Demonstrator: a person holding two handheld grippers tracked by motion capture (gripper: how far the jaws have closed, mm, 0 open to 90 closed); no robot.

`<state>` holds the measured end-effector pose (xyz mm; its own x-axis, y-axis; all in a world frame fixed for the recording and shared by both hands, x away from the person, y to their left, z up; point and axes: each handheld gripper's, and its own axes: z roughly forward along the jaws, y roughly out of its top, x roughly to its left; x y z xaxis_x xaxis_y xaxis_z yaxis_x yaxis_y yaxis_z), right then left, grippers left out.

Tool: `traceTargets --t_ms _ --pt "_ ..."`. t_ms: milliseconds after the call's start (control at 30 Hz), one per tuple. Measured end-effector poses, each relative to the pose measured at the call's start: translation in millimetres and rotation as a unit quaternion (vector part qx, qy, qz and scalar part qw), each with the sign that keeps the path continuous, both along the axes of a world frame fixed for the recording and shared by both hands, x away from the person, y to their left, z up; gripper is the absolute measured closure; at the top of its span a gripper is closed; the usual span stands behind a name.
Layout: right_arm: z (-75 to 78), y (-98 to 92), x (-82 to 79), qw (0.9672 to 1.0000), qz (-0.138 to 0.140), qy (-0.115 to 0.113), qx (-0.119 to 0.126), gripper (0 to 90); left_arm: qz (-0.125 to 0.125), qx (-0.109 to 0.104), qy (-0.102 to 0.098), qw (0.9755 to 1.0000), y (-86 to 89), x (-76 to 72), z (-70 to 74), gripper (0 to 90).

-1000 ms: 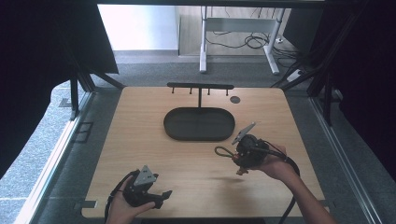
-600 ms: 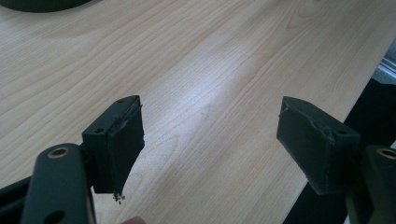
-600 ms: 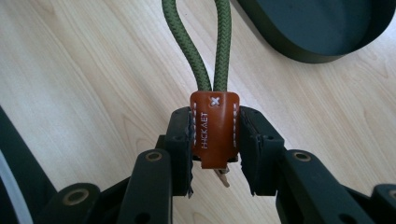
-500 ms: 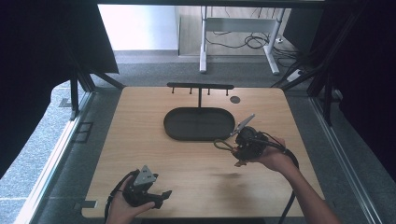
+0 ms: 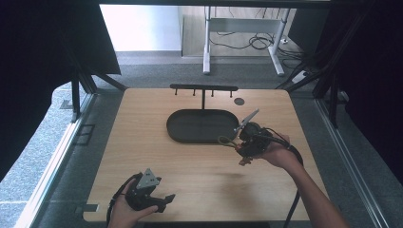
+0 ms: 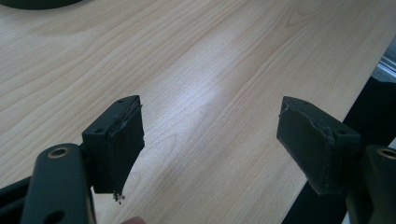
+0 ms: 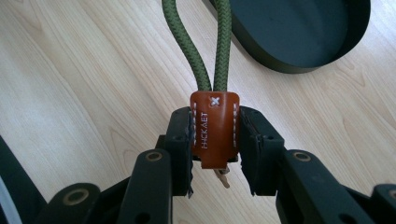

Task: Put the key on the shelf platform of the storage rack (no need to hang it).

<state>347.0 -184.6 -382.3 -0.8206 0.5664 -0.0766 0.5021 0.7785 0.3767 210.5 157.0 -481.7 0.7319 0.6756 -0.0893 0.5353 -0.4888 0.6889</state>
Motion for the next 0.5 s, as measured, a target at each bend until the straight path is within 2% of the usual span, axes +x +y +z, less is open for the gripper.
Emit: traceTargets --t_ms 500 --pt "8.7 6.3 16.1 0.9999 -0.011 -0.001 -0.003 66.6 -0.002 0.003 0.002 1.0000 0.1 0.2 -0.3 23.5"
